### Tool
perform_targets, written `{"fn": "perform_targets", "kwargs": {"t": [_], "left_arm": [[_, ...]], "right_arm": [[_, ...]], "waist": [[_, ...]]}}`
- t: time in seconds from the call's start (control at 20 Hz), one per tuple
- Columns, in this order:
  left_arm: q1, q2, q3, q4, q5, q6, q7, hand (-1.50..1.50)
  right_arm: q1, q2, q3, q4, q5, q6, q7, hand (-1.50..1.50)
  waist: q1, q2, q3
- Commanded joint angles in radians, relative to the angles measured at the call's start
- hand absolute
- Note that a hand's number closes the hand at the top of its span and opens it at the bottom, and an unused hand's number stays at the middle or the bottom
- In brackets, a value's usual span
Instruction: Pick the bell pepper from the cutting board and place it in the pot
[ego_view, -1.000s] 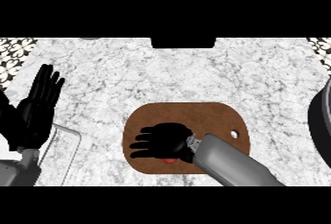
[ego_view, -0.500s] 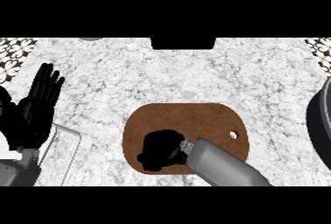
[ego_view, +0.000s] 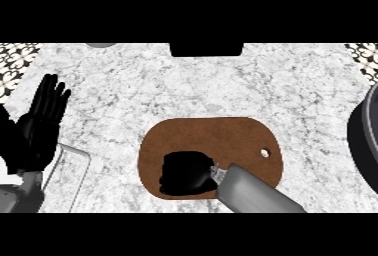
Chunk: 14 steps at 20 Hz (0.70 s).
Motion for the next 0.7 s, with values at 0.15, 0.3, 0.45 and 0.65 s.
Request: {"fn": "perform_targets", "kwargs": {"t": [0.15,0.3,0.45,0.65], "left_arm": [[0.037,-0.001,0.043,-0.015,-0.004,0.033,-0.02,0.0],[0.073,0.009,0.059,-0.031,-0.007,0.028,-0.02,0.0],[0.091,0.013,0.081,-0.047,0.001,0.027,-0.018,0.0],[0.136,-0.005,0.066,-0.068,-0.009,0.024,-0.025,0.0]], "right_arm": [[0.212,0.066,-0.253,-0.017,-0.015,-0.069,0.466,1.5],[0.294,0.099,-0.334,-0.091,-0.024,-0.12,0.645,1.5],[0.345,0.1,-0.372,-0.25,-0.005,-0.188,0.804,1.5],[0.392,0.091,-0.411,-0.445,0.137,-0.222,0.983,1.5]], "waist": [[-0.11,0.002,-0.018],[-0.128,0.002,-0.019],[-0.126,-0.005,-0.02],[-0.124,-0.008,-0.022]]}}
